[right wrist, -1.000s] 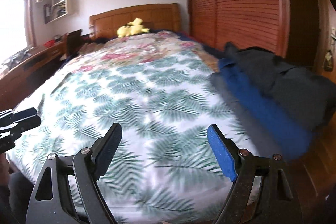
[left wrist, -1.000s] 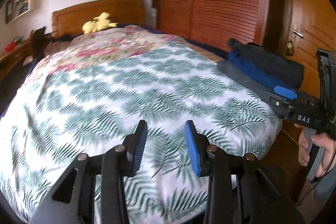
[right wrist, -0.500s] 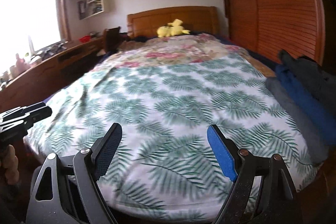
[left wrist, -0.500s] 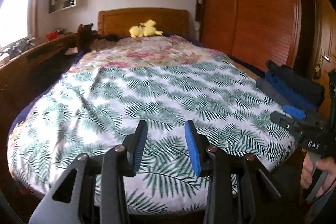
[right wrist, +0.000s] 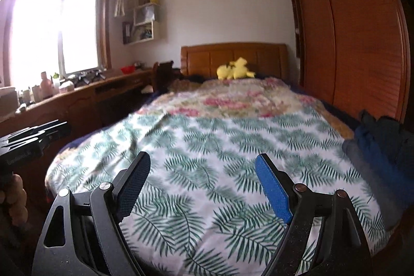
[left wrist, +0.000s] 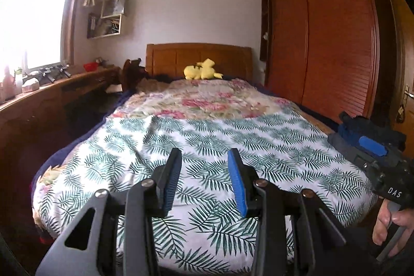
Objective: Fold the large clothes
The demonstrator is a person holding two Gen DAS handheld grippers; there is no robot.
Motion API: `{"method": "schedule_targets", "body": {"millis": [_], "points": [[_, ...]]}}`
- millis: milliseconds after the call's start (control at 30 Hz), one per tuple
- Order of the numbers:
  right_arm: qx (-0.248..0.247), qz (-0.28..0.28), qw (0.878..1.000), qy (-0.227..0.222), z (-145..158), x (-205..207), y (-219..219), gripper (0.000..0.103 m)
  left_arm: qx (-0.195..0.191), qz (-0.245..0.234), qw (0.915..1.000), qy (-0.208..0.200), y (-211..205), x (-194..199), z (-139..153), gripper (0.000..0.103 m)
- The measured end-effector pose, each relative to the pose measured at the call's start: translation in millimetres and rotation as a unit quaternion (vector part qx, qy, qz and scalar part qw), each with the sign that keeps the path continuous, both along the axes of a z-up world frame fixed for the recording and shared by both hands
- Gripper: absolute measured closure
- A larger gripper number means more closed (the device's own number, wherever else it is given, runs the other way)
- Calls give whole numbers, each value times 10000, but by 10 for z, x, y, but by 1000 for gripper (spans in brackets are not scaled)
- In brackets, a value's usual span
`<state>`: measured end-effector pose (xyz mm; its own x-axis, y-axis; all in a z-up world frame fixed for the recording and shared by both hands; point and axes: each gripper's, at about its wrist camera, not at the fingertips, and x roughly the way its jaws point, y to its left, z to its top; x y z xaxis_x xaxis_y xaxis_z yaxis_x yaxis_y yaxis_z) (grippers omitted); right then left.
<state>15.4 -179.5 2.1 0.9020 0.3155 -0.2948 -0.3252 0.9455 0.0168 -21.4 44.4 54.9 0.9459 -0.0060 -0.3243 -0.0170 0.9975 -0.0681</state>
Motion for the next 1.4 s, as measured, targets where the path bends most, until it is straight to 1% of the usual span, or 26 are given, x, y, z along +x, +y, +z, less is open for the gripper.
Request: {"method": "schedule_targets", "body": {"millis": [100, 233, 767, 1400], "points": [[43, -9, 9999, -135, 73, -60, -17, 18, 90, 53, 9999, -74, 12, -63, 25, 67], [119, -48, 9998, -140, 94, -79, -62, 18, 123, 70, 9999, -90, 11, -75, 23, 67], [36, -182, 9997, -159, 47, -95, -99, 18, 47, -10, 10000, -48, -51, -80, -21, 67], [43, -204, 9997, -159, 52, -113, -116, 18, 38, -40, 10000, -21, -106, -116, -49, 67]]}}
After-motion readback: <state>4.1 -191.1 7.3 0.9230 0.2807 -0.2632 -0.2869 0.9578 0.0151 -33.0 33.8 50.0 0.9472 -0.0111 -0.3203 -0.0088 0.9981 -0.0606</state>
